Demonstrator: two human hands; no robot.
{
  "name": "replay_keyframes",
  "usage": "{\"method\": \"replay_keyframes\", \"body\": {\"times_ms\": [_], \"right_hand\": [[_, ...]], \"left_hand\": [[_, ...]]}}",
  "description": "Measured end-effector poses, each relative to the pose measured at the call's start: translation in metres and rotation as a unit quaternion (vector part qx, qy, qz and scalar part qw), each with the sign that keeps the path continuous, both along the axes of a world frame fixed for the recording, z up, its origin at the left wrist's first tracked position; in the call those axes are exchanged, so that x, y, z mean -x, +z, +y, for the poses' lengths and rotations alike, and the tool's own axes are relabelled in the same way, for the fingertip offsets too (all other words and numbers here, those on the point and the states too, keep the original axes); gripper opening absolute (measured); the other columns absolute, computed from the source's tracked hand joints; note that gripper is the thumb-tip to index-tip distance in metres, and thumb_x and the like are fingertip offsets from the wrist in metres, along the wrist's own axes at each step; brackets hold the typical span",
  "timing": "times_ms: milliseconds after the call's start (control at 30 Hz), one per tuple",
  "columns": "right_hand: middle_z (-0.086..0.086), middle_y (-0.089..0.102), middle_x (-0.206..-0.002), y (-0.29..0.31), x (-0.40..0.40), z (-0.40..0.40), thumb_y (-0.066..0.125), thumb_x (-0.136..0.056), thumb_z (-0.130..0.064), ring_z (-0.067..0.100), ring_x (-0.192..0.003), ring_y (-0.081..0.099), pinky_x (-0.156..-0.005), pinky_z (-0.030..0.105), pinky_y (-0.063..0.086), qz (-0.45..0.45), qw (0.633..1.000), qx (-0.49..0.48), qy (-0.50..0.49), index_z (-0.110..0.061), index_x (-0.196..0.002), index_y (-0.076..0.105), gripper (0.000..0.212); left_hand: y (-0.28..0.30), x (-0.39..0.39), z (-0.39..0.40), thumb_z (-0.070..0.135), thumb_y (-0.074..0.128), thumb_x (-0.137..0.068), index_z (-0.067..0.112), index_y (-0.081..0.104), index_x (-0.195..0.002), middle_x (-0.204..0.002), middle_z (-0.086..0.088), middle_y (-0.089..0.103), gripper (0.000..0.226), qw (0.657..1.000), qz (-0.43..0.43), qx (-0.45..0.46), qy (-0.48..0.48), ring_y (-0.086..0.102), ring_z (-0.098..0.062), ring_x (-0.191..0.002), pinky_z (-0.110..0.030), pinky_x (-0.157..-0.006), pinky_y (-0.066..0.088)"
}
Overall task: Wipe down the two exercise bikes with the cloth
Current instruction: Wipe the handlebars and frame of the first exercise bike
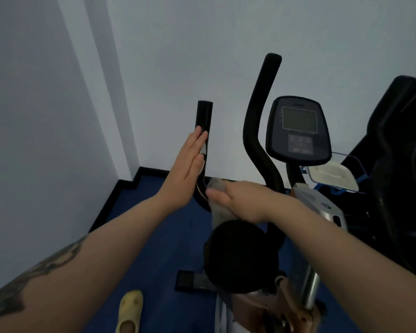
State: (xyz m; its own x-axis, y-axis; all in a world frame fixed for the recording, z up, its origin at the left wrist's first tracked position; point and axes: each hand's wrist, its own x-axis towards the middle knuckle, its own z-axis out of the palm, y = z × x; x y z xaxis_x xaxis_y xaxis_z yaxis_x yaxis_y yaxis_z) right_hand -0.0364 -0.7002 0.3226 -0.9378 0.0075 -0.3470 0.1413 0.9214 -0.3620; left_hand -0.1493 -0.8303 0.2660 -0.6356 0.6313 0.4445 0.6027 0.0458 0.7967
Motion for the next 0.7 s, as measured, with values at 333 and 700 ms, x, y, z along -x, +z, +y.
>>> {"method": "replay_keyframes", "body": {"times_ms": [333,700], "right_hand": [[-0.009,0.059,-0.085,0.015,-0.018,-0.005,0.049,-0.095,-0.053,0.002,-0.075,0.06,-0.059,0.019,0.044,0.263,0.933,0.164,-0.18,-0.021,-0.099,0.039,0.033],[-0.021,0.049,-0.095,-0.011,-0.098,-0.046,0.065,-0.082,-0.052,0.003,-0.093,0.051,-0.079,0.027,0.043,0.395,0.871,0.033,-0.289,-0.037,-0.11,0.052,0.035]], "left_hand": [[0.006,-0.003,-0.002,0.02,0.027,-0.108,0.02,0.018,-0.154,-0.162,0.01,0.006,0.048,1.0,0.006,0.023,0.011,0.006,-0.005,-0.149,-0.035,-0.124,0.007],[0.022,-0.107,-0.029,0.015,0.04,-0.104,0.033,0.055,-0.129,-0.138,0.023,0.046,0.034,0.98,-0.175,-0.079,0.046,0.038,0.012,-0.129,-0.003,-0.103,0.027]]}}
